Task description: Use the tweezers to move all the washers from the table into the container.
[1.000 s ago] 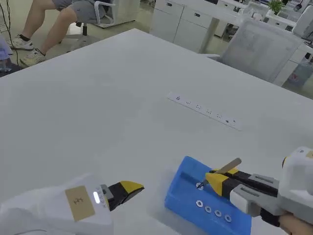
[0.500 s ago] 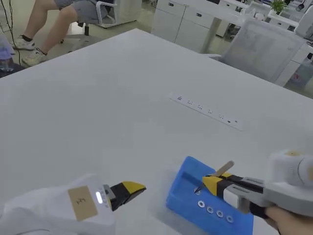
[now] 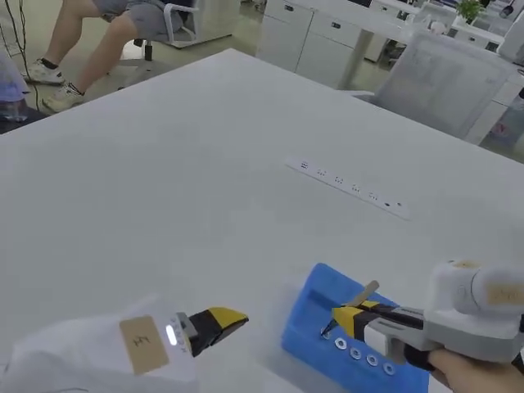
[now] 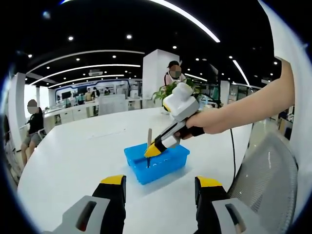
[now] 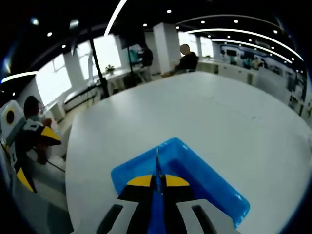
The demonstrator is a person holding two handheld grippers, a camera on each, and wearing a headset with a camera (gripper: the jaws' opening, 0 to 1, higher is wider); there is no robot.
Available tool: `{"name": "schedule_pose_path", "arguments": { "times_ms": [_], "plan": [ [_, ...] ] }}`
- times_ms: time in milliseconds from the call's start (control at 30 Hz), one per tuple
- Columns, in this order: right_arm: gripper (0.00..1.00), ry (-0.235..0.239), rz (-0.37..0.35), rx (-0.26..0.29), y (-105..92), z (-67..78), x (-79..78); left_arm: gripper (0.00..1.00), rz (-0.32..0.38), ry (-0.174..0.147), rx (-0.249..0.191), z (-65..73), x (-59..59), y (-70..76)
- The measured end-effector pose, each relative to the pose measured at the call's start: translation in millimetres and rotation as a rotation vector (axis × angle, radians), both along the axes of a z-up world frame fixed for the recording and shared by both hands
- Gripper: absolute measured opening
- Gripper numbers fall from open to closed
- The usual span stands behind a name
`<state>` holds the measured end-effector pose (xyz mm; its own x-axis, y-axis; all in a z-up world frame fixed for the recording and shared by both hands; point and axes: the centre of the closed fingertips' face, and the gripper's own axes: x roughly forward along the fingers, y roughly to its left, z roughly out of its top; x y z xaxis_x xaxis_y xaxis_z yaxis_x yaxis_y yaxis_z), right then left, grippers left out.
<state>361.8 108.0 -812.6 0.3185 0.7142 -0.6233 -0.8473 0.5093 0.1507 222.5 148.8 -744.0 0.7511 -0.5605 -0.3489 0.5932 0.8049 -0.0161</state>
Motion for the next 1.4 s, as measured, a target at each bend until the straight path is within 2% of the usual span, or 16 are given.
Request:
{"name": "schedule_pose_path", "arguments": {
  "times_ms": [100,300,367,433,500,567,633,667,733,900,1033,1100,1133,1200,1333,1400],
  "plan": [
    [0.03,0.000,-0.002,0.005,-0.8,-0.3,1.0,0.56,-0.003,0.003,0.003,-0.8,-0.3,-0.6],
    [0.04,-0.016,0.038,0.017,1.8,4.4,-5.1,0.56,-0.020,0.017,0.018,-4.6,-1.9,-3.7],
    [0.04,-0.041,0.047,0.032,2.7,12.9,-7.5,0.56,-0.024,0.024,0.018,-5.8,-2.3,-4.4],
    [0.04,-0.115,0.068,0.026,0.3,25.5,-6.8,0.56,-0.030,0.028,0.024,-6.7,-2.8,-5.5],
    [0.04,-0.146,0.089,0.028,-3.4,36.6,-13.3,0.56,-0.045,0.026,0.047,-8.1,-4.1,-8.3],
    [0.04,-0.176,0.106,0.038,-8.5,47.3,-20.2,0.56,-0.060,0.037,0.051,-10.2,-5.7,-10.7],
    [0.04,-0.184,0.115,0.039,-14.2,52.7,-27.2,0.56,-0.071,0.046,0.052,-11.5,-6.8,-12.4],
    [0.04,-0.194,0.118,0.039,-18.5,56.6,-32.8,0.56,-0.077,0.052,0.042,-11.5,-7.4,-13.7],
    [0.04,-0.205,0.128,0.038,-25.9,60.8,-42.4,0.58,-0.081,0.068,-0.011,-8.3,-7.6,-17.0],
    [0.04,-0.205,0.144,0.032,-41.0,60.7,-63.0,0.55,-0.120,0.119,-0.027,-12.1,-12.4,-23.0],
    [0.04,-0.177,0.157,0.032,-51.7,52.7,-81.4,0.46,-0.189,0.149,-0.038,-10.9,-17.5,-33.4],
    [0.04,-0.161,0.163,0.021,-56.2,45.8,-90.1,0.43,-0.216,0.159,-0.030,-10.5,-16.8,-36.5],
    [0.04,-0.155,0.171,0.010,-58.1,42.1,-94.3,0.42,-0.227,0.162,-0.036,-9.1,-16.0,-38.3],
    [0.04,-0.147,0.194,-0.022,-62.4,33.9,-103.3,0.39,-0.249,0.171,-0.076,-2.9,-12.9,-43.8],
    [0.04,-0.135,0.264,-0.087,-67.4,19.8,-120.2,0.30,-0.271,0.201,-0.216,13.6,-3.9,-56.2],
    [0.04,-0.134,0.300,-0.106,-66.5,16.0,-128.5,0.25,-0.291,0.207,-0.253,18.4,-0.1,-60.8]
  ]
}}
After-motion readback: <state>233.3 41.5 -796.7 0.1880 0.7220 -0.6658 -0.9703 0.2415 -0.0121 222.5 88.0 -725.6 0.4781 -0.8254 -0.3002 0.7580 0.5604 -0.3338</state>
